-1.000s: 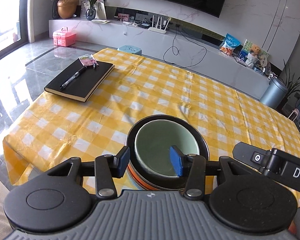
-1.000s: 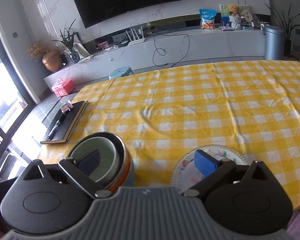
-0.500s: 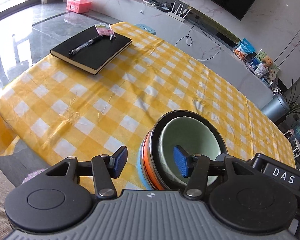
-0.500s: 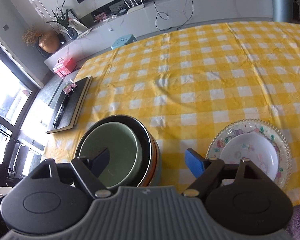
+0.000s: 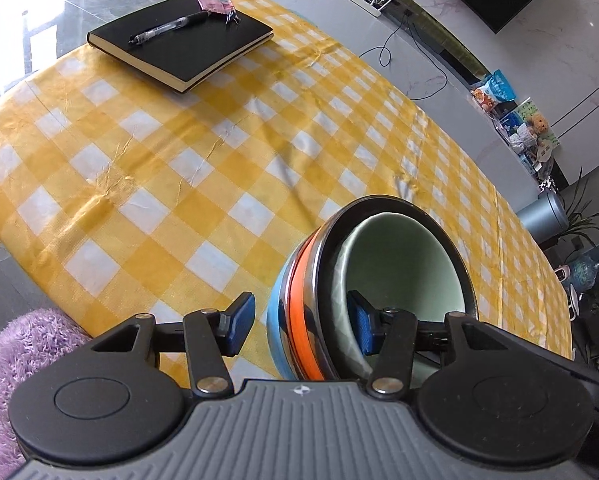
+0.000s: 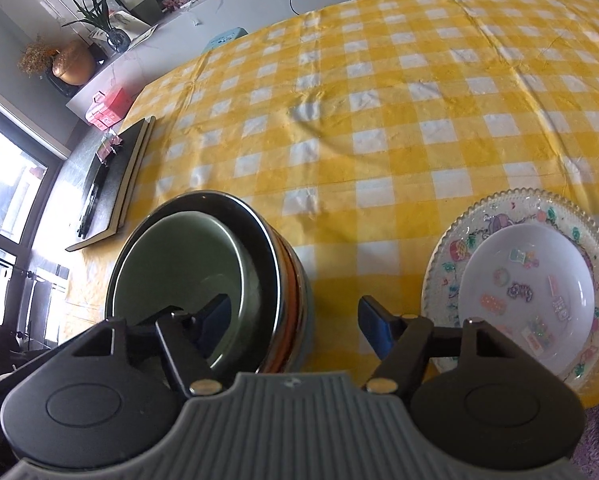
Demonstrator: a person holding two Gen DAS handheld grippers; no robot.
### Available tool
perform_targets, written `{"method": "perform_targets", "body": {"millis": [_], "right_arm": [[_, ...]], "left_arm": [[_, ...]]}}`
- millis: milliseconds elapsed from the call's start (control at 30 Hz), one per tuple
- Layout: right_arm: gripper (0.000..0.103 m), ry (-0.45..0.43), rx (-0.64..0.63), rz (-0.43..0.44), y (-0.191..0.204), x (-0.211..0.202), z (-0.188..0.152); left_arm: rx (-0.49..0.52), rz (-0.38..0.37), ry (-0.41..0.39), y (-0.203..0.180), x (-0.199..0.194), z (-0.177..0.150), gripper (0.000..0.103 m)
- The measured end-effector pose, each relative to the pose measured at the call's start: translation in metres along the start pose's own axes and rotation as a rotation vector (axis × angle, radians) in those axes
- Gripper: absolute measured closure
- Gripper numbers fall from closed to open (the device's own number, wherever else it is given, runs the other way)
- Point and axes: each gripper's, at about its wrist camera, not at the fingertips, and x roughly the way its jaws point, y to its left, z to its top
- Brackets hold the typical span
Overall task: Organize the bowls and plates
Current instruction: 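Carry the bowl stack with the left gripper and lower it onto the plates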
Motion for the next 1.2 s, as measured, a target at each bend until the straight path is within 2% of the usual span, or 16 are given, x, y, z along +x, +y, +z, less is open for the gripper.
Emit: {"method": "perform_targets", "body": {"millis": [100,200,333,467,867,1200], "right_arm": [[0.04,0.019,0.014,0.022,-0.003,0.006,0.001],[0.043,0.033,0.024,0.052,-0.005,0.01,0.002],[0.053,0.079,0.078,0.129,-0.011,0.017,0.002],[0.056,0.069,0.072,0.114,-0.008,0.016,0.0],[0.06,0.047,0.077,0.109,-0.012,0.011,-0.002],[0.061,0.023,0.112,0.147,-0.03,-0.018,0.001]], "left_arm": [[-0.003,0.006,0.009,0.0,0.005,0.001,0.046],[-0.007,-0.015,0.018,0.0,0.007,0.001,0.054],[-0.016,-0.019,0.019,0.0,0.007,0.001,0.055],[-0.012,-0.018,0.016,0.0,0.007,0.0,0.056],[-0.023,-0.027,0.026,-0.001,0.003,-0.004,0.056],[0.02,-0.039,0.002,-0.027,-0.014,-0.011,0.057]]}}
